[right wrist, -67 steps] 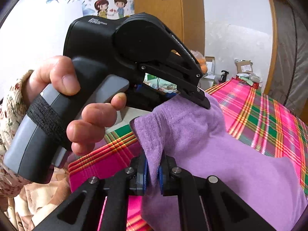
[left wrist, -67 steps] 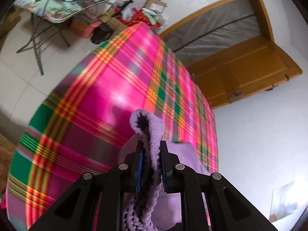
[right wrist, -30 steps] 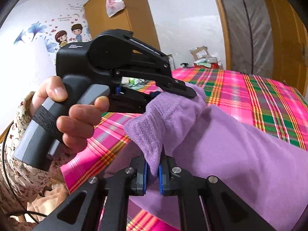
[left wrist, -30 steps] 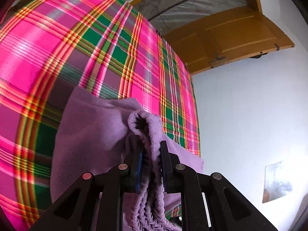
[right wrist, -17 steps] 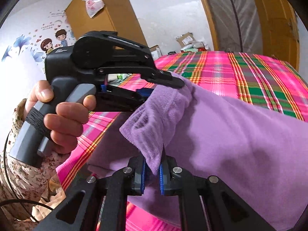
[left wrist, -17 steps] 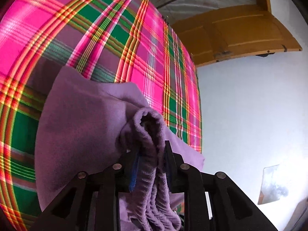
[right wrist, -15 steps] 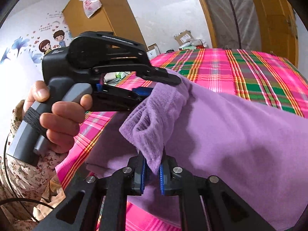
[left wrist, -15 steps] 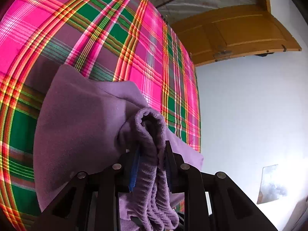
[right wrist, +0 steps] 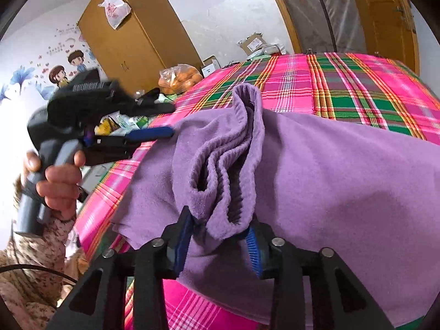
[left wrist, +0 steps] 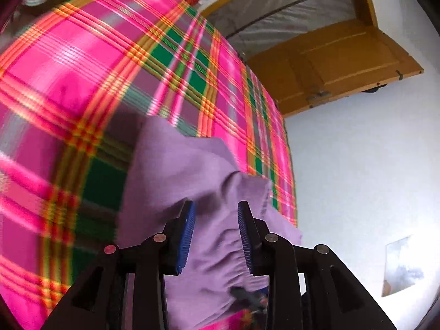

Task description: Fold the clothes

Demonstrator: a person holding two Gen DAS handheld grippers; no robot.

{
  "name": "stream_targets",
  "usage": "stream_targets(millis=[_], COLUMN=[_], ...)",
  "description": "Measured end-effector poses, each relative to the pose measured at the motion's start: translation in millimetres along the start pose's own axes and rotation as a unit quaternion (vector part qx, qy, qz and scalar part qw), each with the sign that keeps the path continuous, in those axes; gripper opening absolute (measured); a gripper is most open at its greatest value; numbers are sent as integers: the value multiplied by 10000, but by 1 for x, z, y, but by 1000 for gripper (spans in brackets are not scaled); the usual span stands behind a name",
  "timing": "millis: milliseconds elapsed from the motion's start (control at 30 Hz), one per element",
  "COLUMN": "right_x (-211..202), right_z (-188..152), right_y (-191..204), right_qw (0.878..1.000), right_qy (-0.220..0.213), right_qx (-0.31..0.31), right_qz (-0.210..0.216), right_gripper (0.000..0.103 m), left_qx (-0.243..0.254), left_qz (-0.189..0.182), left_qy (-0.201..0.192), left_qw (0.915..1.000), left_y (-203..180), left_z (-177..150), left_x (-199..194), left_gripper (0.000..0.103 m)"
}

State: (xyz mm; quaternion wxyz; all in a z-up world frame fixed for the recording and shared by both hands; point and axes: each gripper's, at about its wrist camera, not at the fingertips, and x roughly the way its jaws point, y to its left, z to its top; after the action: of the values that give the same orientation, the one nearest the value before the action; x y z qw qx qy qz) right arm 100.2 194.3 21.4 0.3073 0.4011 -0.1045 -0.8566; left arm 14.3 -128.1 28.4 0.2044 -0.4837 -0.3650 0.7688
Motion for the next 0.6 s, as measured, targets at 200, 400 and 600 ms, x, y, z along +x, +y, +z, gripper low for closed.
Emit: stream_targets(millis=[200, 400, 600], right_x=[-13, -17, 10], right_z=[15, 30, 35], right_y=[-24, -27, -16], right_qw=[9986, 9981, 9998], right_qy=[-339, -447, 75], right_qx=[401, 412, 154], right_qz=[-68, -55, -39], right_gripper=[47, 47, 29], left_qx=[169, 193, 174], left_qz=[165, 174, 207], left_qy=[29, 168, 188], left_qw=[9997, 9995, 9995], left_y=[16, 24, 27], left_z=[-17, -27, -30], left_x=[-10, -8, -9], left_gripper=[32, 32, 32])
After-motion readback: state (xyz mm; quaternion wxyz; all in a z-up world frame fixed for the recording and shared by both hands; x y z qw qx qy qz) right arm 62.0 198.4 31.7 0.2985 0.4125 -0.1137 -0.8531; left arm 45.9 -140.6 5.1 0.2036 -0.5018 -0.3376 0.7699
